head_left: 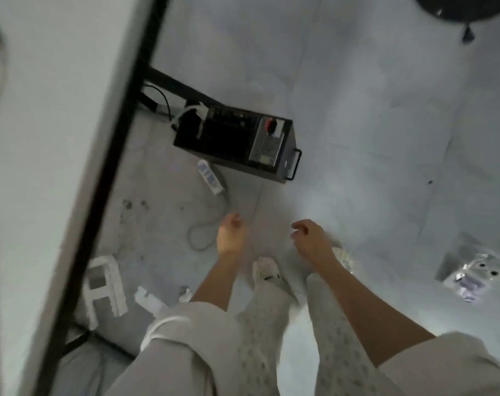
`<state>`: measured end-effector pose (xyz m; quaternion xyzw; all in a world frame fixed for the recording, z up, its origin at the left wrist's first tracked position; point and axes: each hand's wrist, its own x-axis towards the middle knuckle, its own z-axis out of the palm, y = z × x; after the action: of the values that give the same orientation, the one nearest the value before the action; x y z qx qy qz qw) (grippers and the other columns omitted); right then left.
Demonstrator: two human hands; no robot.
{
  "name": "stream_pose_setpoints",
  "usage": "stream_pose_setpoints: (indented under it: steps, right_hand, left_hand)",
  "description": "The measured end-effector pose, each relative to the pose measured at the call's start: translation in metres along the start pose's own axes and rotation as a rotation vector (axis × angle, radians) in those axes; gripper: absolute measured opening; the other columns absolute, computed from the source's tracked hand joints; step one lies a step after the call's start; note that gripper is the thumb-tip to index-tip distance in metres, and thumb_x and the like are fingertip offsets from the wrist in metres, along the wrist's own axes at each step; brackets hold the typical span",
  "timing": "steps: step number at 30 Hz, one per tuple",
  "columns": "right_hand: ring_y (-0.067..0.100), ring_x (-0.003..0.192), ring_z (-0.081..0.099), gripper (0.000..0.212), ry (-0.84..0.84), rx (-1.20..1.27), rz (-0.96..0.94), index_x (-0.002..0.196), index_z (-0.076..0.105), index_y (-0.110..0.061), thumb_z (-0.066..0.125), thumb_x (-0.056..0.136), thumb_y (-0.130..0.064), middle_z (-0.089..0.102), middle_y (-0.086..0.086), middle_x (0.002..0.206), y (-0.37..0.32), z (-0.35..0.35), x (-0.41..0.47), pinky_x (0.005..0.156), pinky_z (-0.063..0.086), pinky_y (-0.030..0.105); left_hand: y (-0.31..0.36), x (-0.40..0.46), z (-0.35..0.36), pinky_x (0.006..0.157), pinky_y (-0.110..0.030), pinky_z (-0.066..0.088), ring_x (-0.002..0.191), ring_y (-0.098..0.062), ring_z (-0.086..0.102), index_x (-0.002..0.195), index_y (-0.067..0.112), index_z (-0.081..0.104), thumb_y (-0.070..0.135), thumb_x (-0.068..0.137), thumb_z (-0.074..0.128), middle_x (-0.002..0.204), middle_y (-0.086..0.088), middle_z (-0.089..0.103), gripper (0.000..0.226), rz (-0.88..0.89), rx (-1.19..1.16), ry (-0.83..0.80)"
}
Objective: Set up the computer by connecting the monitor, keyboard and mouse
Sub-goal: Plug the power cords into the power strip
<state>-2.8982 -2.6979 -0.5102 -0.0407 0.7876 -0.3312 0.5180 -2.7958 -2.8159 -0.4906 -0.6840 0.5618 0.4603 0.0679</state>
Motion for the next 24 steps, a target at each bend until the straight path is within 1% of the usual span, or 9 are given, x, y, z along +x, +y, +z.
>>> stream_pose_setpoints:
  steps: [2, 4, 7, 10, 13, 16, 17, 21, 24]
  right_hand:
    - [0.024, 0.083, 0.056, 0.030, -0.034, 0.038, 0.032, 0.116, 0.057, -0.002, 0.041, 0.092, -0.007, 0.060, 0.011, 0.097, 0.034, 0.028, 0.040, 0.077, 0.046, 0.035]
    - [0.022, 0.081, 0.055, 0.029, -0.074, 0.043, 0.037, 0.116, 0.056, -0.006, 0.041, 0.092, -0.007, 0.060, 0.008, 0.097, 0.051, 0.054, 0.067, 0.073, 0.044, 0.031]
    - [0.026, 0.097, 0.059, 0.030, -0.096, 0.078, 0.028, 0.117, 0.057, -0.012, 0.042, 0.091, -0.009, 0.062, 0.010, 0.110, 0.067, 0.099, 0.123, 0.081, 0.048, 0.034]
    - [0.028, 0.100, 0.060, 0.030, -0.118, 0.054, -0.035, 0.119, 0.058, -0.010, 0.044, 0.092, -0.009, 0.063, 0.014, 0.112, 0.066, 0.137, 0.169, 0.086, 0.048, 0.034]
    - [0.035, 0.099, 0.060, 0.027, -0.146, 0.039, -0.126, 0.114, 0.058, -0.008, 0.044, 0.091, -0.010, 0.064, 0.018, 0.108, 0.055, 0.183, 0.226, 0.089, 0.049, 0.043]
    - [0.034, 0.107, 0.057, 0.027, -0.149, -0.109, -0.226, 0.116, 0.056, -0.004, 0.039, 0.096, -0.013, 0.062, 0.017, 0.115, 0.038, 0.221, 0.269, 0.090, 0.044, 0.035]
    - [0.033, 0.109, 0.056, 0.028, -0.163, -0.155, -0.265, 0.117, 0.054, -0.006, 0.038, 0.097, -0.015, 0.061, 0.015, 0.118, 0.035, 0.238, 0.282, 0.090, 0.041, 0.034]
    - [0.026, 0.117, 0.052, 0.031, -0.206, -0.217, -0.411, 0.124, 0.053, -0.017, 0.037, 0.097, -0.015, 0.057, 0.007, 0.128, 0.000, 0.296, 0.327, 0.093, 0.037, 0.027]
    - [0.025, 0.111, 0.056, 0.032, -0.258, -0.218, -0.563, 0.126, 0.051, -0.019, 0.036, 0.098, -0.015, 0.061, 0.007, 0.123, -0.033, 0.336, 0.339, 0.092, 0.043, 0.029]
  left_hand:
    - [-0.033, 0.049, 0.020, 0.096, -0.049, 0.047, 0.111, -0.038, 0.057, 0.123, 0.007, 0.055, 0.010, 0.091, 0.050, 0.118, -0.022, 0.061, 0.033, -0.085, -0.023, 0.050]
    - [-0.059, 0.088, 0.025, 0.096, -0.049, 0.047, 0.109, -0.035, 0.059, 0.120, 0.008, 0.056, 0.012, 0.091, 0.051, 0.117, -0.019, 0.061, 0.030, -0.109, -0.019, 0.100]
    - [-0.094, 0.155, 0.024, 0.095, -0.050, 0.048, 0.105, -0.034, 0.060, 0.110, 0.014, 0.058, 0.015, 0.093, 0.051, 0.114, -0.018, 0.061, 0.019, -0.080, -0.003, 0.174]
    - [-0.116, 0.214, 0.010, 0.091, -0.044, 0.050, 0.093, -0.028, 0.059, 0.123, 0.010, 0.053, 0.016, 0.094, 0.052, 0.107, -0.014, 0.059, 0.030, -0.106, -0.046, 0.235]
    - [-0.134, 0.291, -0.005, 0.084, -0.040, 0.050, 0.088, -0.027, 0.058, 0.128, 0.006, 0.051, 0.014, 0.094, 0.051, 0.100, -0.011, 0.058, 0.035, -0.062, -0.038, 0.283]
    - [-0.131, 0.356, -0.023, 0.071, -0.033, 0.048, 0.077, -0.020, 0.056, 0.127, 0.005, 0.050, 0.012, 0.094, 0.050, 0.089, -0.007, 0.057, 0.033, -0.015, -0.038, 0.274]
    - [-0.132, 0.377, -0.031, 0.071, -0.033, 0.048, 0.076, -0.019, 0.055, 0.127, 0.005, 0.050, 0.011, 0.094, 0.050, 0.086, -0.005, 0.057, 0.033, 0.025, -0.071, 0.288]
    - [-0.121, 0.445, -0.071, 0.084, -0.038, 0.050, 0.095, -0.024, 0.058, 0.129, 0.007, 0.049, 0.014, 0.095, 0.049, 0.105, -0.009, 0.058, 0.035, 0.192, -0.135, 0.350]
    - [-0.119, 0.466, -0.109, 0.086, -0.036, 0.052, 0.103, -0.024, 0.059, 0.129, 0.009, 0.048, 0.016, 0.097, 0.048, 0.114, -0.009, 0.056, 0.033, 0.279, -0.177, 0.392]
